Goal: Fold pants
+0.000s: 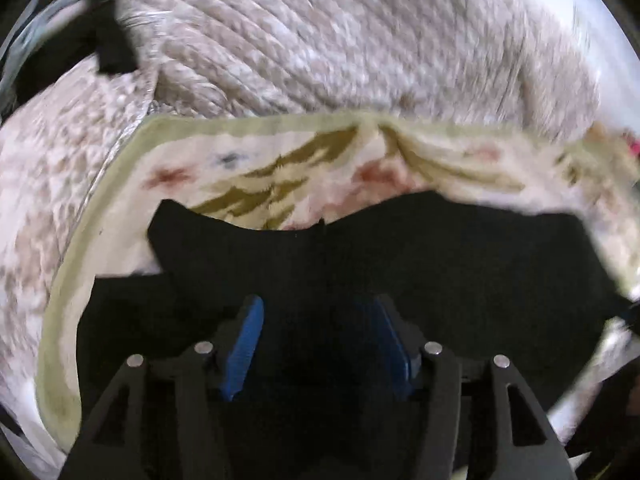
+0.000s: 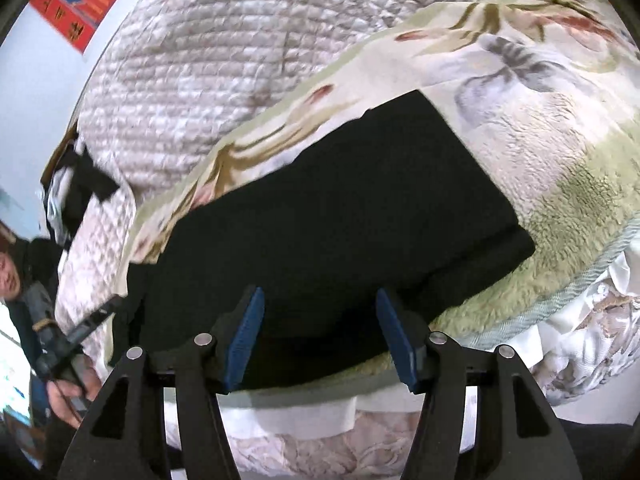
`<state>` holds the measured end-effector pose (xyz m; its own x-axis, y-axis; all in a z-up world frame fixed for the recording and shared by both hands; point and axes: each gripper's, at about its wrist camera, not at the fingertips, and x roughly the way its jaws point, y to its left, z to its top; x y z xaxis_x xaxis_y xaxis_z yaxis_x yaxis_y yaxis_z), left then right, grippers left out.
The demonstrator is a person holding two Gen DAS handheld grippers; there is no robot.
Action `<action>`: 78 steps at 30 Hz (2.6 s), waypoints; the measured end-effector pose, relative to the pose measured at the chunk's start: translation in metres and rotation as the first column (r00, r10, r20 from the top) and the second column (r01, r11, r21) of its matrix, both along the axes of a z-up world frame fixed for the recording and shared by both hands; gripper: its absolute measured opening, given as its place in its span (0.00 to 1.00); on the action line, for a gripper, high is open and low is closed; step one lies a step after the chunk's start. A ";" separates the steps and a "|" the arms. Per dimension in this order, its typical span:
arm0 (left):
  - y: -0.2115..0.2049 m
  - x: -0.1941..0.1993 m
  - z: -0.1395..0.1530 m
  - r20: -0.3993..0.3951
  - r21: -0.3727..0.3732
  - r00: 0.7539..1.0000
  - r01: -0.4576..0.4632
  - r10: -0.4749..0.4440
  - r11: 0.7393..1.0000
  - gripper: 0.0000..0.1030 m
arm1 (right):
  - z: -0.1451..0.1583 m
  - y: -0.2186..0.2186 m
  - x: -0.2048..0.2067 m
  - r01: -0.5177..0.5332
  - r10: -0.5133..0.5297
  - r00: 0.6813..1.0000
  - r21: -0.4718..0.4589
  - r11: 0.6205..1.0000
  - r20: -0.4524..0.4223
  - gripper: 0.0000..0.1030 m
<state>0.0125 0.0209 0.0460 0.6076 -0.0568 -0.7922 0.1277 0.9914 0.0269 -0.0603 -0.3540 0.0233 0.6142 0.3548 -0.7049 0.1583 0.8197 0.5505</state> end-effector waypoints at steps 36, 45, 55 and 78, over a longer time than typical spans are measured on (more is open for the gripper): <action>0.150 -0.104 -0.020 -0.046 -0.456 0.883 -0.435 0.468 0.776 0.54 | -0.004 -0.030 -0.008 0.239 -0.240 0.970 0.047 0.970 0.025 0.56; 0.168 -0.087 -0.028 -0.066 -0.463 0.837 -0.508 0.544 0.726 0.05 | -0.005 -0.037 0.006 0.277 -0.278 0.960 0.043 0.960 0.024 0.15; 0.162 -0.106 0.018 0.049 -0.445 0.850 -0.452 0.524 0.773 0.02 | 0.022 -0.037 -0.007 0.256 -0.262 0.962 0.086 0.963 0.077 0.07; 0.160 -0.078 0.043 0.121 -0.286 0.893 -0.387 0.434 0.876 0.58 | 0.057 -0.021 -0.017 0.225 -0.213 0.973 -0.197 0.954 0.085 0.27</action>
<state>-0.0657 0.1809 0.0889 0.7470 0.0487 -0.6631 -0.2761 0.9300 -0.2428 -0.0770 -0.3751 0.0807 0.7055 0.0595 -0.7062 0.3174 0.8644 0.3899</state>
